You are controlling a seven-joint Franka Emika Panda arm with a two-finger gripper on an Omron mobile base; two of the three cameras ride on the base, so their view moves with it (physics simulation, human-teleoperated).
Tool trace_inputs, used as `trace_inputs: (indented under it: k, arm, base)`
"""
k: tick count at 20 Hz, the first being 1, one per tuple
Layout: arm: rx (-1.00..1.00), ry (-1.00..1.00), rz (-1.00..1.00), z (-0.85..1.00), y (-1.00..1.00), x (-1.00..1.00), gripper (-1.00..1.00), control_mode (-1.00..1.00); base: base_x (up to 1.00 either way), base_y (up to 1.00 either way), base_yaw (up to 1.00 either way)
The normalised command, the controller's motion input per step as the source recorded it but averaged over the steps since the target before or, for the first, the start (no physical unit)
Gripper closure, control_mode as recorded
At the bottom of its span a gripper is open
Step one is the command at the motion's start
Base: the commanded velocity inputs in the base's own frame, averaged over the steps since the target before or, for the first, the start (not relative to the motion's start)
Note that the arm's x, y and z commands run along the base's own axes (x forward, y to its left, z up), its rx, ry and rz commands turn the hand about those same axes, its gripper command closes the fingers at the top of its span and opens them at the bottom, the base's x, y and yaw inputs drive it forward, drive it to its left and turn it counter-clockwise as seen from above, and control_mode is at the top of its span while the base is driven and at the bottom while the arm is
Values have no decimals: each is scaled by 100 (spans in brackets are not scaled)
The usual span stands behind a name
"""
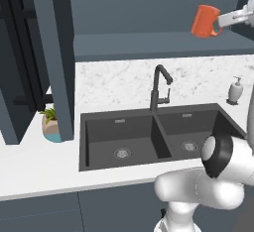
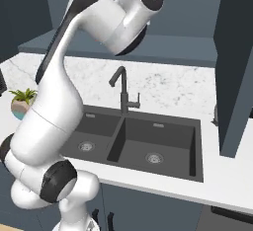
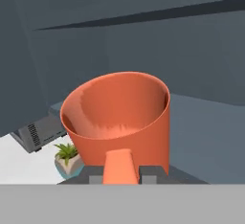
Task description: Gather all objects into one cabinet and sort the glasses and bowls to opposite sides.
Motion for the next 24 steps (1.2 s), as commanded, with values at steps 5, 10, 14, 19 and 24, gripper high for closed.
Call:
trace_inputs:
  k: [5,10,14,19,24]
  arm:
    - [0,-7,-14,0,0,-100,100,-100]
    - [0,-4,-3,4,0,-100,100,-100]
    - [-11,0,6,38,-3,-100,100,-100]
    - [-22,3,18,50,-6,-100,100,-100]
    - [-24,9,10,22,1,-78,100,-100]
  base:
    - [0,0,0]
    - [0,0,0]
    - [0,0,0]
    - [0,0,0]
    - [0,0,0]
